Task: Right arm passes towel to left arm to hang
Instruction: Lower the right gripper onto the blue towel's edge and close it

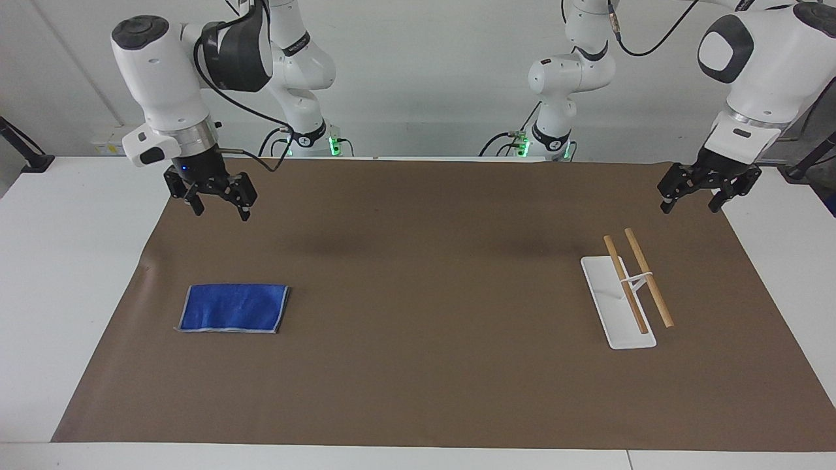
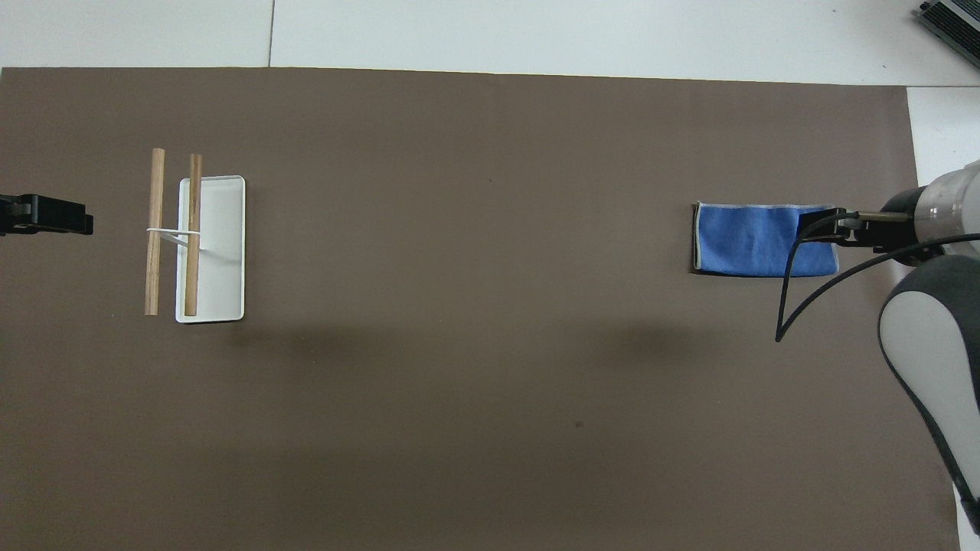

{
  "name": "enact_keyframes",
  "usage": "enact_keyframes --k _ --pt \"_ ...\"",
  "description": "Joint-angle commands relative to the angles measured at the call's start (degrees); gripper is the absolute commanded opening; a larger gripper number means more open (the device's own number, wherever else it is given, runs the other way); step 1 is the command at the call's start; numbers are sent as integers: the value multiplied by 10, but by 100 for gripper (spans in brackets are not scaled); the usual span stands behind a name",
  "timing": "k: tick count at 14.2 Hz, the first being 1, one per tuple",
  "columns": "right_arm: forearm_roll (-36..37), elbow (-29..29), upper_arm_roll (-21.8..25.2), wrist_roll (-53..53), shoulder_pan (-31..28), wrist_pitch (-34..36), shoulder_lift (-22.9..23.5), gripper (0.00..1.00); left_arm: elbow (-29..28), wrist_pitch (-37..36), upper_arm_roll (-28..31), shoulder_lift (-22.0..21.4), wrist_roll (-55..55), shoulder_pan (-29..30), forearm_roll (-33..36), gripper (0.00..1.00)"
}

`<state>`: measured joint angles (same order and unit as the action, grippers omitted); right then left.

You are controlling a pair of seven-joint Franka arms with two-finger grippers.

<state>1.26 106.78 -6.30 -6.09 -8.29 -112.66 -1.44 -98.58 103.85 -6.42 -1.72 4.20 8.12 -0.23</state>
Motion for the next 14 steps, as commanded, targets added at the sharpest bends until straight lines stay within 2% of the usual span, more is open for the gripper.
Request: enact_keyframes --k 1,11,14 --pt "-7 12 -3 27 -17 -42 27 100 -17 -4 -2 -17 -3 6 -6 100" --pt "-6 19 -3 71 -39 -162 147 100 -16 -2 -2 -17 -3 6 -6 100" --pt "-6 32 -3 78 -43 -226 181 100 -17 -3 -2 -17 -3 6 -6 100"
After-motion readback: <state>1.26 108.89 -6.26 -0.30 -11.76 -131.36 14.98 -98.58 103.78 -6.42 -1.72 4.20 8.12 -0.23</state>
